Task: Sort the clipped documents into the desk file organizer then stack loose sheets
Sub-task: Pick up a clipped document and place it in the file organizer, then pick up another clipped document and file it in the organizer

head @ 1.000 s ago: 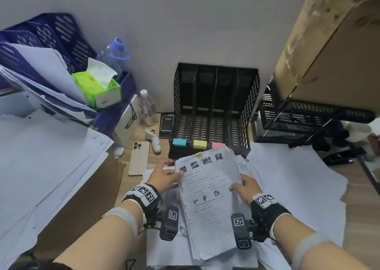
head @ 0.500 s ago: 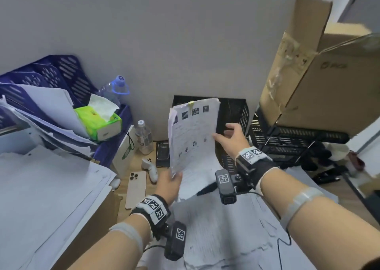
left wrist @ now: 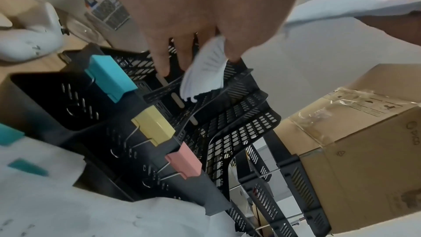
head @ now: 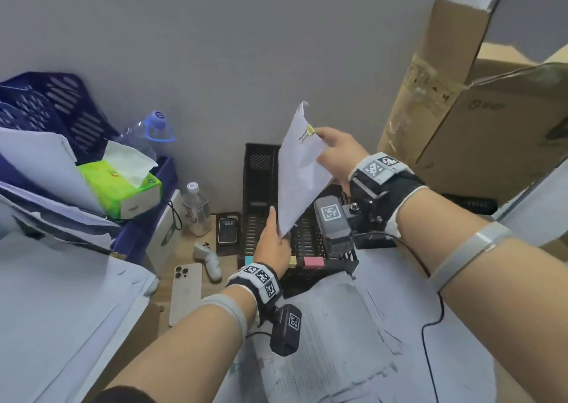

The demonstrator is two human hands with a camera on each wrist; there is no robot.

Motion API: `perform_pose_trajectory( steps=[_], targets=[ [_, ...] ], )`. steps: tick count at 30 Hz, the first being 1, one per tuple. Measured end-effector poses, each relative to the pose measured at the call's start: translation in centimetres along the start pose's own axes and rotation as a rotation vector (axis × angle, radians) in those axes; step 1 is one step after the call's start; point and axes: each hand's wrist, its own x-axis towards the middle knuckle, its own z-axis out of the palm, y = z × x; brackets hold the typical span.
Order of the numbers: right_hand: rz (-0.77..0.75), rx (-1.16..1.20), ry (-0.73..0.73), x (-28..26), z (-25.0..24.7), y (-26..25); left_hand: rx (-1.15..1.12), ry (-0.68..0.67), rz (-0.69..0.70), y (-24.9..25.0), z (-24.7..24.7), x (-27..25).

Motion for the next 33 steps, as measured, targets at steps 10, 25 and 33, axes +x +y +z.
perform_pose_trajectory(
  steps=[10, 25, 33],
  targets=[
    [0.07, -0.081, -0.066, 3.8, 2.8, 4.4, -0.091, -0.079, -0.155, -3.1, 1.7, 3.7],
    [0.632, -0.067, -0.625, -5.3, 9.3, 18.8, 0.376, -0.211, -0.794, -14.1, -3.1, -4.8],
    [0.727, -0.187, -0.684, -12.5, 12.4, 27.0, 0.216, -0.239, -0.661, -18.9, 0.3, -8.2]
  ],
)
